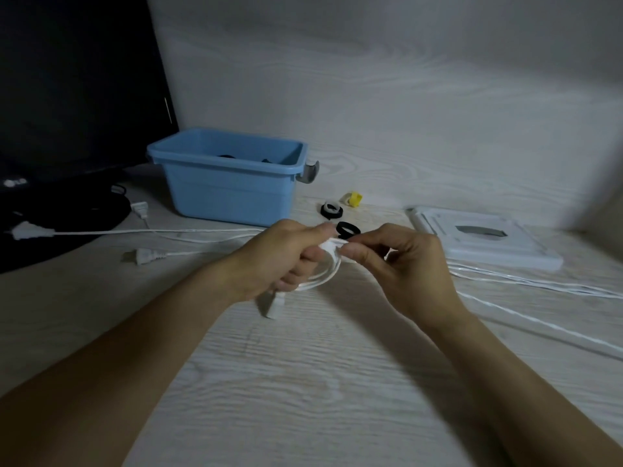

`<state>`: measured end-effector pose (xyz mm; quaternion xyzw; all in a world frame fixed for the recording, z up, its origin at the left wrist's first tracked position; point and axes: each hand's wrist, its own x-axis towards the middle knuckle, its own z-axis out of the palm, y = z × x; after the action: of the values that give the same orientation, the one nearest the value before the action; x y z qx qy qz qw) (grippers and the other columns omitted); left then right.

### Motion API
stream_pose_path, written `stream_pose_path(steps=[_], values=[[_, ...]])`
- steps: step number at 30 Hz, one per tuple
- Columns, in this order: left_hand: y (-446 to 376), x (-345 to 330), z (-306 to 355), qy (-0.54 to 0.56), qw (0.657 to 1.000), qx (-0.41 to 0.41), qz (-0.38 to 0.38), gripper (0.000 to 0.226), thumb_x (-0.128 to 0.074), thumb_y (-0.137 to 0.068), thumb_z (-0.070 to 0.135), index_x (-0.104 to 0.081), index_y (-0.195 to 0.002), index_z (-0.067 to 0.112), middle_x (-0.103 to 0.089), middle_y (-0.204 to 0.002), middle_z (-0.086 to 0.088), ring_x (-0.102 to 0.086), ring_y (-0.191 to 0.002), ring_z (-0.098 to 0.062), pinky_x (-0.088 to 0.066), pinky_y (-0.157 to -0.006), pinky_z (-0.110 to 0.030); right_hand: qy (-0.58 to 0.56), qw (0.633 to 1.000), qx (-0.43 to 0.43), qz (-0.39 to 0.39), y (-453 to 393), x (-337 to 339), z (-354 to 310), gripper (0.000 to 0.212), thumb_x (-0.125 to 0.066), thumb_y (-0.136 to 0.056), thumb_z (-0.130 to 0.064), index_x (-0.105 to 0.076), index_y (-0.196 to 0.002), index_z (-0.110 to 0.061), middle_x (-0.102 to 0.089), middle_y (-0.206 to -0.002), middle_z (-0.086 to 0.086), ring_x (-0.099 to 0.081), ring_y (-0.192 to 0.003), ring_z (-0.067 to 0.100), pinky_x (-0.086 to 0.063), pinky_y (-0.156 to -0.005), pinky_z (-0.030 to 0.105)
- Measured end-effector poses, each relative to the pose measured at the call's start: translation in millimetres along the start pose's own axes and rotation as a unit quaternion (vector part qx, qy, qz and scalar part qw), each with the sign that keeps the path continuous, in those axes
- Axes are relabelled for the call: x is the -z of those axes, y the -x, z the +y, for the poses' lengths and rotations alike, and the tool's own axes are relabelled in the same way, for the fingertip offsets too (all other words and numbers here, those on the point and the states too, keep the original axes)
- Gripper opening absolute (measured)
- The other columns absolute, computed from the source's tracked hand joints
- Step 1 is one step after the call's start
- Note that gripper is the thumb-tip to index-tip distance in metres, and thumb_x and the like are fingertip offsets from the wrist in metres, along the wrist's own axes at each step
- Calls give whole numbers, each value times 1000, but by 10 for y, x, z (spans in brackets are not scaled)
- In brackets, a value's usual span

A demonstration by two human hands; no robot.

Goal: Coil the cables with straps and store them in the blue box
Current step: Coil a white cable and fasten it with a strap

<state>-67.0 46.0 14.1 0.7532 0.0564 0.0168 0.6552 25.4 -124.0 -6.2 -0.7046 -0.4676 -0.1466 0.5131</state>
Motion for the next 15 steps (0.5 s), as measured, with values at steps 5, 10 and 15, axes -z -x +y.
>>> stream_pose_path(steps=[5,10,15], values=[[-45,249,40,367,929,-2,43,51,-38,-98,33,-31,-48,25,-18,-39,8,-14,-33,-7,-6,-38,-24,33,999,-17,25,-27,51,38,12,-72,-87,-29,-79,-91,-20,-65,-70,-25,-60,-63,7,-42,-60,14],[-40,436,15,539,825,-47,164,43,-38,-91,46,-36,-56,21,-20,-46,8,-14,-38,-9,-12,-39,-24,76,996,-47,-7,-15,74,73,9,-69,-92,-25,-74,-98,-22,-66,-71,-19,-62,-61,6,-45,-58,14],[-54,427,64,596,755,-108,253,35,-45,-89,45,-44,-73,14,-28,-58,3,-24,-44,-12,-24,-45,-24,161,964,-78,-198,55,8,161,9,-64,-93,-20,-63,-98,-26,-61,-91,-11,-57,-69,0,-39,-62,14]])
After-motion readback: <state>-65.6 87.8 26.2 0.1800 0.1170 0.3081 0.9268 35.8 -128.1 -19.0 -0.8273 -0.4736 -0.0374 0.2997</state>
